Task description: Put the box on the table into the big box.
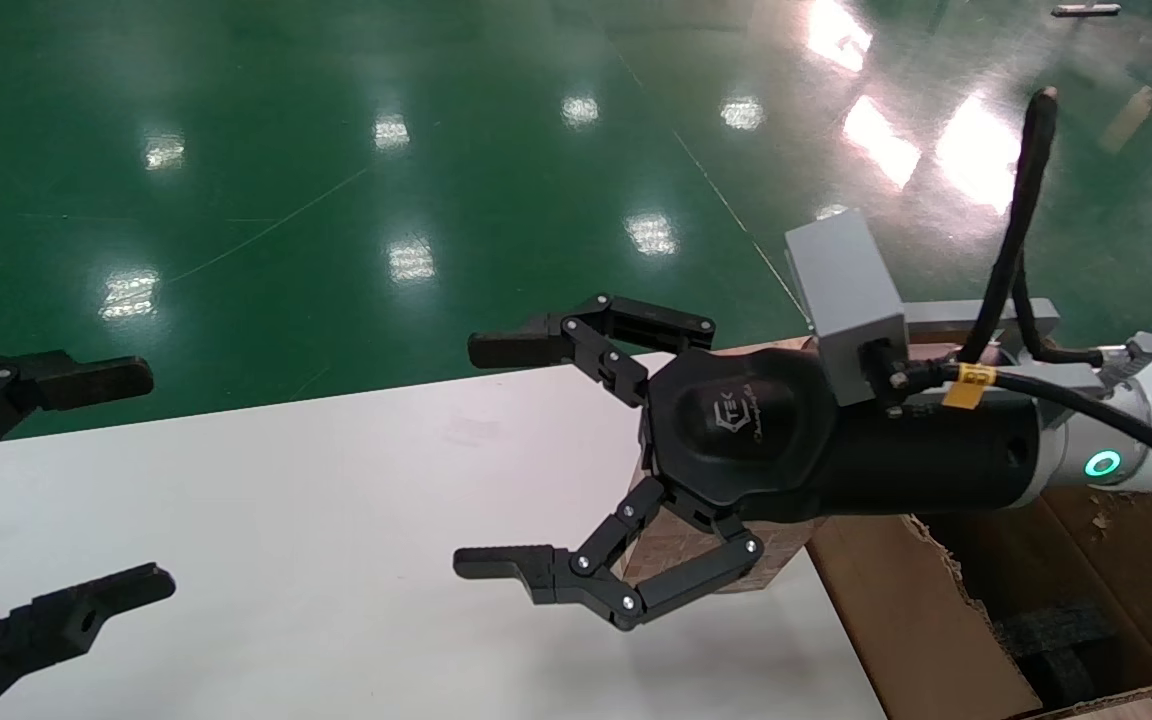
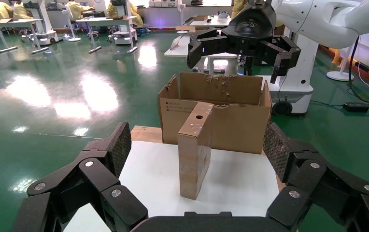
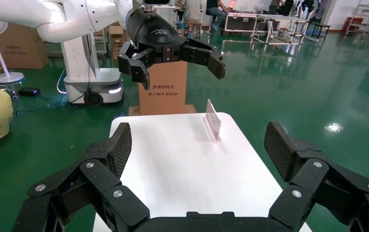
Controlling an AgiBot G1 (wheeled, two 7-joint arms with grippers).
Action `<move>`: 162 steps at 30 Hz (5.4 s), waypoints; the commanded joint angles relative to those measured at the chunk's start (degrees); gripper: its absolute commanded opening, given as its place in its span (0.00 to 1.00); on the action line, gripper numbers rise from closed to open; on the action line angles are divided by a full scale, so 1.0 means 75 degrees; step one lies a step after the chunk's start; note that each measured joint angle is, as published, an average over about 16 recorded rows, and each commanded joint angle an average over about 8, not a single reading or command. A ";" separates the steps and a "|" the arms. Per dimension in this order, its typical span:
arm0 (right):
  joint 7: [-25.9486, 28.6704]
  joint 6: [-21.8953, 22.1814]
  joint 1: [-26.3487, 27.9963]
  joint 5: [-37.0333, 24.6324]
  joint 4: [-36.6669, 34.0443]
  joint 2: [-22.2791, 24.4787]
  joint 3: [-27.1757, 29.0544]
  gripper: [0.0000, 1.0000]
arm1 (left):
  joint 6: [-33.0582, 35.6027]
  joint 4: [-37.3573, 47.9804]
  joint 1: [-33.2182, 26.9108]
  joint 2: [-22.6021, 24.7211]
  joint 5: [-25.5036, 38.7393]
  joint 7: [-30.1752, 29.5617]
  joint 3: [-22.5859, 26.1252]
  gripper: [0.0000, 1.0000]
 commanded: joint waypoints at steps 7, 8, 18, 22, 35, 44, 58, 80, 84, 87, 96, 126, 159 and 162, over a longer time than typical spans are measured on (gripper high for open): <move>0.0000 0.0000 0.0000 0.0000 0.0000 0.0000 0.0000 1.00 | 0.0000 0.0000 0.0000 0.0000 0.0000 0.0000 0.0000 1.00; 0.0000 0.0000 0.0000 0.0000 0.0000 0.0000 0.0000 1.00 | 0.0000 0.0000 0.0000 0.0000 0.0000 0.0000 0.0000 1.00; 0.0000 0.0000 0.0000 0.0000 0.0000 0.0000 0.0000 1.00 | 0.0000 0.0000 0.0000 0.0000 0.0000 0.0000 0.0000 1.00; 0.0004 -0.0002 -0.0005 -0.0005 0.0001 -0.0001 0.0008 1.00 | 0.0000 0.0000 0.0000 0.0000 0.0000 0.0000 0.0000 1.00; -0.0479 -0.0269 0.0060 -0.0456 -0.0652 0.0290 -0.0030 1.00 | 0.0000 0.0000 0.0000 0.0000 0.0000 0.0000 0.0000 0.50; -0.1190 -0.0668 0.0326 -0.0887 -0.1559 0.0476 -0.0403 1.00 | 0.0000 0.0000 0.0000 0.0000 0.0000 0.0000 0.0000 0.00; -0.2466 -0.0673 0.1110 -0.1825 -0.3230 0.0625 -0.1532 1.00 | 0.0000 0.0000 0.0000 0.0000 0.0000 0.0000 0.0000 0.00; -0.3761 -0.0740 0.1963 -0.2052 -0.5418 0.0785 -0.3197 1.00 | 0.0000 0.0000 0.0000 0.0000 -0.0001 0.0000 0.0001 0.00; -0.3925 -0.0729 0.2154 -0.2035 -0.5639 0.0835 -0.3425 1.00 | 0.0000 0.0000 0.0000 0.0000 -0.0001 0.0001 0.0001 0.00; -0.4025 -0.0727 0.2294 -0.2000 -0.5813 0.0802 -0.3576 1.00 | 0.0000 0.0000 0.0000 0.0000 -0.0001 0.0001 0.0001 0.00; -0.4189 -0.0746 0.2459 -0.1724 -0.6171 0.0592 -0.4021 1.00 | 0.0000 0.0000 0.0000 0.0000 -0.0001 0.0001 0.0001 0.00; -0.4418 -0.0723 0.2550 -0.0828 -0.6716 0.0643 -0.5184 1.00 | -0.0001 0.0000 0.0000 -0.0001 -0.0002 0.0001 0.0002 0.47; -0.4425 -0.0722 0.2572 -0.0786 -0.6751 0.0636 -0.5231 0.00 | -0.0003 0.0003 0.0002 -0.0001 -0.0003 0.0002 0.0001 1.00; -0.4427 -0.0721 0.2571 -0.0788 -0.6749 0.0637 -0.5229 0.00 | -0.0003 0.0003 0.0002 -0.0001 -0.0003 0.0002 0.0001 1.00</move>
